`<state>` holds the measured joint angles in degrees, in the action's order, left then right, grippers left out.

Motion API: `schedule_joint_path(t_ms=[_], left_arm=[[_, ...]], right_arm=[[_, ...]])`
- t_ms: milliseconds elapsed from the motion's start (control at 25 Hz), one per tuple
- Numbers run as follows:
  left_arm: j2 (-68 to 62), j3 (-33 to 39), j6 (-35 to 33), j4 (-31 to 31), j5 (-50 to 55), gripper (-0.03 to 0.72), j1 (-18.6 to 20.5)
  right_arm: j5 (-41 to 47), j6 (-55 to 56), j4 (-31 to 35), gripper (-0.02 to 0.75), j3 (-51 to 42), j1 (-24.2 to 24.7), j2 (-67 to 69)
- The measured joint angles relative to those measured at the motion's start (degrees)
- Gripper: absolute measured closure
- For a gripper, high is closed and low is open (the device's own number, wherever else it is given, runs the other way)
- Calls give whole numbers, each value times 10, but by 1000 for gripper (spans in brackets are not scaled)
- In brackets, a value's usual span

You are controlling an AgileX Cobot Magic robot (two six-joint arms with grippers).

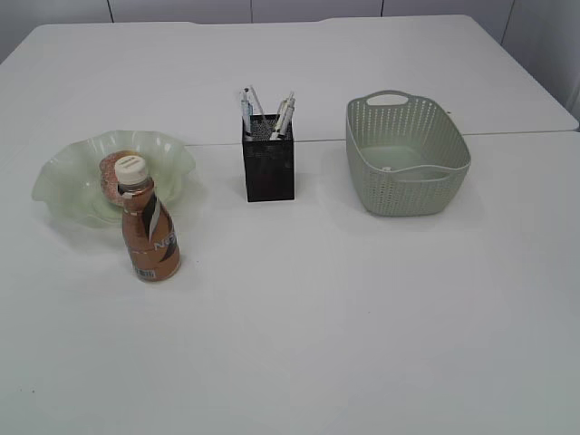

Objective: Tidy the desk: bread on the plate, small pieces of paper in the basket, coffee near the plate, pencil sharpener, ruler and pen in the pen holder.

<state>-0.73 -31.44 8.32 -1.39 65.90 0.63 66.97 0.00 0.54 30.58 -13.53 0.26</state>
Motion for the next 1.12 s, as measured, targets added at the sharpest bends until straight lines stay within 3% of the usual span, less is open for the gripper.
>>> schedule_joint_path(t_ms=[320,600,800,1120], left_arm=[[0,13,-6,4,-24,336,0],[0,13,-56,45,-27,333,0],[0,13,-58,47,-27,267,0],[0,13,-58,47,-27,216,0]], right_arm=[[-6,-5,2,438,-23,0,0],[-6,-5,2,421,-23,0,0],[-6,-5,0,353,-23,0,0],[-6,-6,0,342,-23,0,0]])
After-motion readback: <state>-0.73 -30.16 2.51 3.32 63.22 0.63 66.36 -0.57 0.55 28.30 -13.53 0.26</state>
